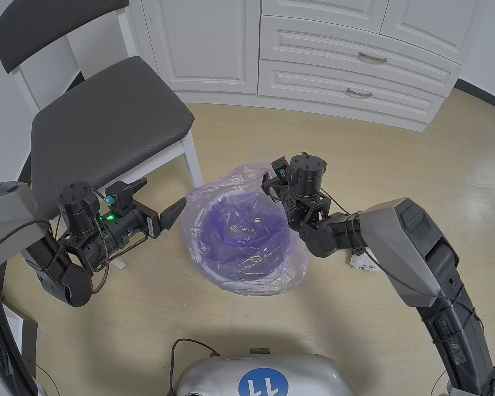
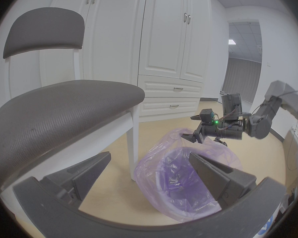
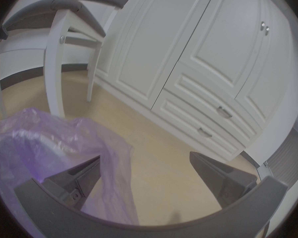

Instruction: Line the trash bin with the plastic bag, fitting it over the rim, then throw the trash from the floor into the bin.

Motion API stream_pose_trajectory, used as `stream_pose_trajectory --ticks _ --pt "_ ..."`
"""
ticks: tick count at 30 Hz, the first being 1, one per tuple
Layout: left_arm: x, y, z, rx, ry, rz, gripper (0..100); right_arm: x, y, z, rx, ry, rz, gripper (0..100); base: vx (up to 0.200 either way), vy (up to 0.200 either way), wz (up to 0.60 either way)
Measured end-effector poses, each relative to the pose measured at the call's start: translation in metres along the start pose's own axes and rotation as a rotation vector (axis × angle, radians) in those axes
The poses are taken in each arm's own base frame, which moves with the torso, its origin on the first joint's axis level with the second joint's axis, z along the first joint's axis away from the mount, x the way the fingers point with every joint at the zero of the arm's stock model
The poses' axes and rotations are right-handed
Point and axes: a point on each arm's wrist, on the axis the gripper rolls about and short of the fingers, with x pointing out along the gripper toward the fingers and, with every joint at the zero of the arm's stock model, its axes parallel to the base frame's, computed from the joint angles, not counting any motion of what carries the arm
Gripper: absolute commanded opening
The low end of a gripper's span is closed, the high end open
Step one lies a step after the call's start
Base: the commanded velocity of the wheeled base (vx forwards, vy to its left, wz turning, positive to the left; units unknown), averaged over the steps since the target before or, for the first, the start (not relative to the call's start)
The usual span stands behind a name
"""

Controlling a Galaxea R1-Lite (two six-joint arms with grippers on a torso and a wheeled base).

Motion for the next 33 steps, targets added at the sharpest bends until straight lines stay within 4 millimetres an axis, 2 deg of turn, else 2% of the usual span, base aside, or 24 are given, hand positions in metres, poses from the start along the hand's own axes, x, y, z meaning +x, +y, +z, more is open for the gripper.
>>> stream_pose_trajectory --ticks 6,9,13,20,23,27,33 --pt "0.003 -0.002 -0.006 -0.007 0.014 -0.008 100 -0.016 -0.014 0.004 -0.029 0.204 0.143 100 0.0 0.0 0.0" --pt "0.006 -0.003 -0.009 -0.011 0.018 -0.013 100 -0.024 -0.026 0.004 0.019 0.318 0.215 100 0.0 0.0 0.0" --pt "0.012 -0.002 -0.012 -0.036 0.017 -0.014 100 -0.032 -0.043 0.011 0.233 0.407 0.273 100 0.0 0.0 0.0" --pt "0.026 0.002 -0.015 -0.186 0.006 -0.007 100 -0.04 -0.067 0.021 0.635 0.489 0.262 100 0.0 0.0 0.0" --pt "0.033 0.004 -0.018 -0.235 0.017 -0.001 100 -0.047 -0.071 0.018 0.72 0.535 0.251 100 0.0 0.0 0.0" --pt "0.044 0.007 -0.024 -0.274 0.033 0.034 100 -0.062 -0.067 0.008 0.797 0.583 0.248 100 0.0 0.0 0.0" --pt "0.058 0.011 -0.04 -0.335 0.101 0.088 100 -0.078 -0.061 0.006 0.926 0.484 0.261 100 0.0 0.0 0.0"
